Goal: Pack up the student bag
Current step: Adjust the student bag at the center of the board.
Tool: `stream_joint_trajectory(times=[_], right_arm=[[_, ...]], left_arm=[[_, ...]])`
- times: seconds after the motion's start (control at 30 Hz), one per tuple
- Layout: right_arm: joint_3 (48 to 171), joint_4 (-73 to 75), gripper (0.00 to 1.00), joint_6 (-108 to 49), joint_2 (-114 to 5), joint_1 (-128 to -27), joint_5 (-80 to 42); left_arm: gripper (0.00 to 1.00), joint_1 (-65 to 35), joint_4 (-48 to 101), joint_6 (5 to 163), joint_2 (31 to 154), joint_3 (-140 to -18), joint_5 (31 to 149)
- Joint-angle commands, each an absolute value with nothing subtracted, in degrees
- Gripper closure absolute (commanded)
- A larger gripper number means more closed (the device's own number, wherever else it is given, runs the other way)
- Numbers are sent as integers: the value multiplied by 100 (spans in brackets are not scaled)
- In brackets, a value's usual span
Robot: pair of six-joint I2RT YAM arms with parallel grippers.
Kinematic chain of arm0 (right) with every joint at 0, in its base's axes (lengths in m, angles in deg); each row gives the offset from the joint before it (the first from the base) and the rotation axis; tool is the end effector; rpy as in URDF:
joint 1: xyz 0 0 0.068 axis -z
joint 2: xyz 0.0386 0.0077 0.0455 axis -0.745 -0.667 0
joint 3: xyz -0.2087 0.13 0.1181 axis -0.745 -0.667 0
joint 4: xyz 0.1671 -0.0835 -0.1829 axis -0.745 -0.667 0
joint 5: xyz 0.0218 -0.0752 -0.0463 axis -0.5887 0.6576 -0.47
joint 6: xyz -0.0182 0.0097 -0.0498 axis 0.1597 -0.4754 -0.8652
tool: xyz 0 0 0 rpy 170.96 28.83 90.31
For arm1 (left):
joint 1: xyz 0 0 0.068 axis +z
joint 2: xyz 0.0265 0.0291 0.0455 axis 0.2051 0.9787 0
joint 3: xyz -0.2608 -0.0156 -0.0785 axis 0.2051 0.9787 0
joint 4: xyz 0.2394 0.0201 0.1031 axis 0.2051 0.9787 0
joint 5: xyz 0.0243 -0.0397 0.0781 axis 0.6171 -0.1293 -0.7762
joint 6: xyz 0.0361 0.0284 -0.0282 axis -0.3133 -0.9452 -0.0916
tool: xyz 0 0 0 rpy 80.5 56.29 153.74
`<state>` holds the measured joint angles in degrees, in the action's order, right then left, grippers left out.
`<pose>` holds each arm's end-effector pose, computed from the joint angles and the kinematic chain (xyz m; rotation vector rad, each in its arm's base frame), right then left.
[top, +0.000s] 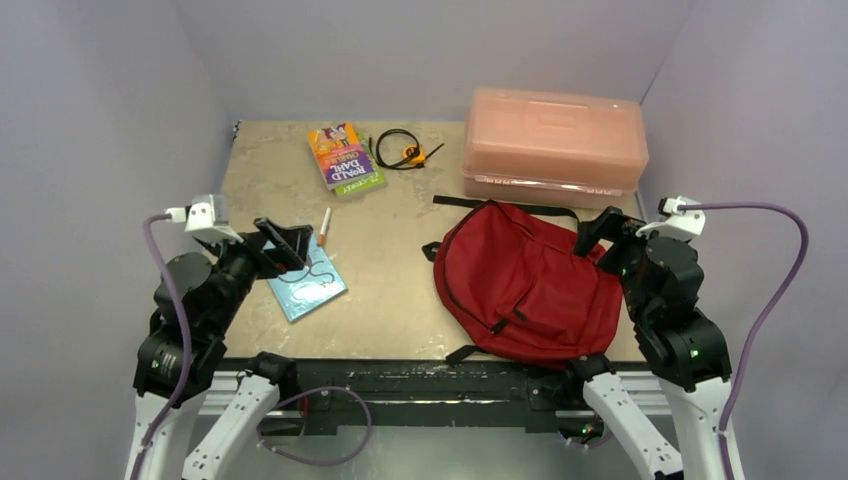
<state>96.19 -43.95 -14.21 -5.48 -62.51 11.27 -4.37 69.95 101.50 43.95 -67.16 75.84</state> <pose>0.0810 0.0065 0.4015 0.3966 1.7722 0.0873 0.0619 -0.0141 0.4028 -0.2742 1.7078 -0.5045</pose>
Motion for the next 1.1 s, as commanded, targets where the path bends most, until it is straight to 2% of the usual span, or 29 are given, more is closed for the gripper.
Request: stream_joint_trajectory(times=[0.0,0.17,0.23,0.4,0.57,0.87,0.97,1.07], right_arm=[[9540,-4370,1,-1149,-852,-6275,783],[9316,-4110,1,-1177,-881,-6275,-12],[9260,-4013,1,-1283,-884,-6271,-374],[9253,-3969,1,-1375,-1003,-6275,-887],[9242,-4006,1,-1406,-1130,-6271,-1438],[9084,-3882,1,-1509,-1347,-6273,-2399],[9071,-3884,1,-1547,-1472,-6275,-2562],[9096,-3945,1,-1666,-1636,-6271,-2709]], left_arm=[[0,-469,6241,10326,4971,-6424,8601],[0,-513,5201,11084,5900,-5949,10036],[0,-869,4875,11395,6369,-5756,10278],[0,-2481,4454,11542,7627,-5738,9622],[0,-3567,4098,11683,8704,-5810,9081],[1,-4099,4058,11746,10391,-6493,8658],[8,-4099,4097,11751,10815,-6802,8534],[25,-4099,4144,11730,11062,-6977,8363]])
